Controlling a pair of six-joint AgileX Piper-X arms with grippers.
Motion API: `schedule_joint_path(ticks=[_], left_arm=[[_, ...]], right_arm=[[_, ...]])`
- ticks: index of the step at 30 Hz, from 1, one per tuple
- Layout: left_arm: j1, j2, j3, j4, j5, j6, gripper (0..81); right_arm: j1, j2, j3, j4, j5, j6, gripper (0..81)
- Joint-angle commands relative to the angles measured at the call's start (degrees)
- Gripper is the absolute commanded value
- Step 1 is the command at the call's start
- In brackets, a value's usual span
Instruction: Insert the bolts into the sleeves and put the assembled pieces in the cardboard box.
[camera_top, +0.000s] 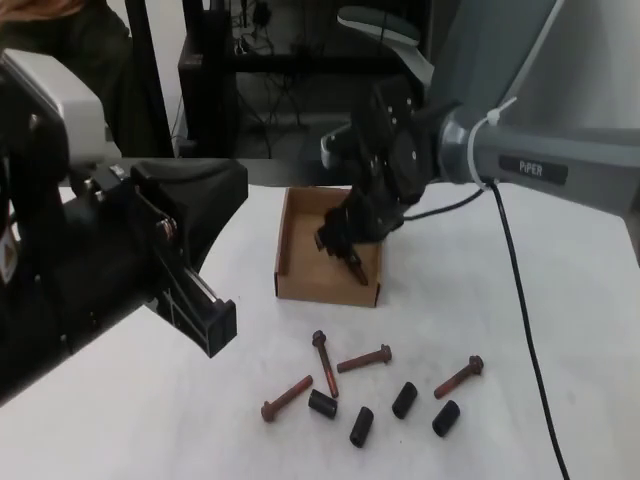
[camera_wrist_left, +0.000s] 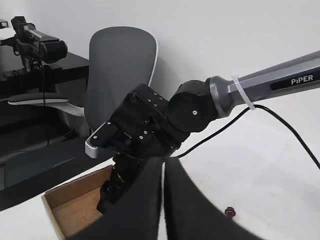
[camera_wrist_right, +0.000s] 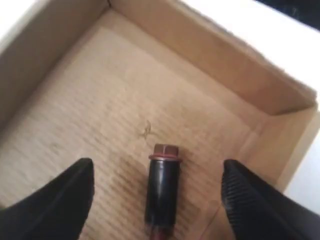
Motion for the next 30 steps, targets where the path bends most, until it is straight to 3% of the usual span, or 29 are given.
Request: schedule_joint_path(ticks=[1, 3, 12, 15, 19, 22, 24, 27, 30], left_arm=[[0.03, -0.59, -0.10, -0.68, -0.48, 0.35, 1.8], [0.03, -0.59, -0.10, -0.66, -0.48, 0.35, 1.8], [0.03, -0.59, -0.10, -0.68, -3.51, 0.35, 1.8], [0.03, -0.59, -0.10, -0.68, -4.37, 0.35, 1.8], [0.03, -0.27, -0.10, -0.26, -5.98, 0.35, 1.8], [0.03, -0.27, -0.10, 4.11, -15.99, 0.69, 1.8], [0.73, -0.27, -0.10, 8.32, -22.86, 0.66, 1.8], [2.76, -0.27, -0.10, 13.63, -30.18, -3.22, 1.8], [6.12, -0.27, -0.10, 16.93, -33.49, -5.05, 1.8]], right_arm=[[0.04, -1.97, -2.25, -0.09, -1.61, 0.73, 65.8], [0.33, -3.69, -2.77, -0.87, -3.69, 0.73, 61.2], [1.50, -15.26, -2.65, 2.05, -5.66, 0.06, 60.9], [2.06, -19.54, -1.84, 3.98, -12.06, -4.00, 60.9], [3.94, -24.00, 2.71, 6.84, -14.52, -14.99, 60.9], [5.36, -24.80, 5.67, 12.76, -19.69, -25.75, 59.5], [6.60, -23.69, 6.33, 18.96, -22.10, -33.33, 53.1], [9.58, -20.94, 6.59, 25.93, -21.67, -40.61, 40.5], [11.99, -18.05, 6.59, 26.96, -16.65, -44.66, 41.4]])
